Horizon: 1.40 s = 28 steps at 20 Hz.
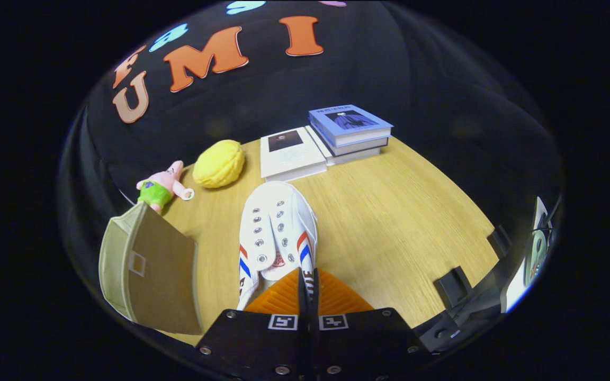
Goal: Open the storage box then place both shoes into the box .Put the left shoe in first, then the right shoe, with the right side of both shoes facing outward in a uniform manner.
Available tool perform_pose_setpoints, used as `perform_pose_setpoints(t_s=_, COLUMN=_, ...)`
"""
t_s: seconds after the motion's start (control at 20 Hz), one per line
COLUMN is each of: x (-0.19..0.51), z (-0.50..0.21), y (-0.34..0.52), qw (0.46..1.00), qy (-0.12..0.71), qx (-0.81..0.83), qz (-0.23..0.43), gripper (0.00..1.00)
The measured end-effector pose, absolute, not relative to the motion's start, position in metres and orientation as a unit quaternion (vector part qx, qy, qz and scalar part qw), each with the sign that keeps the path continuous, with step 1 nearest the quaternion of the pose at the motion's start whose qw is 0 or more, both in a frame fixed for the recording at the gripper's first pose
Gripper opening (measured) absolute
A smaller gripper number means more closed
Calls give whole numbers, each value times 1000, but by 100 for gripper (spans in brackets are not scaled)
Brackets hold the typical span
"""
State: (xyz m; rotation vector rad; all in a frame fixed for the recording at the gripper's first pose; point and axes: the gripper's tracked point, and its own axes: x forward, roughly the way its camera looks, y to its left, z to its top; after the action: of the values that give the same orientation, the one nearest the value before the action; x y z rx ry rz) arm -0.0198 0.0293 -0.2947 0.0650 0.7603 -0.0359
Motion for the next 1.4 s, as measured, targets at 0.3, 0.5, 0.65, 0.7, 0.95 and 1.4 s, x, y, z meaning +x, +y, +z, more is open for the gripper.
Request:
perform_pose_setpoints(t_s=0.3, x=-25, z=-252, y=140, qw=934, qy=352, qx=34, qz=41, gripper=0)
perform_pose_setpoints(t_s=0.5, x=-39, z=-237, y=210, qw=932, qy=351, qx=34, qz=87, gripper=0)
perform_pose_setpoints(t_s=0.65, x=-52, z=-241, y=249, qw=927, qy=358, qx=22, qz=109, gripper=0)
perform_pose_setpoints(t_s=0.7, x=-56, z=-247, y=256, qw=925, qy=364, qx=15, qz=111, gripper=0)
perform_pose_setpoints(t_s=0.95, x=-69, z=-275, y=269, qw=917, qy=386, qx=-20, qz=95, gripper=0)
perform_pose_setpoints(t_s=1.4, x=-78, z=-276, y=281, qw=920, qy=379, qx=-34, qz=95, gripper=18)
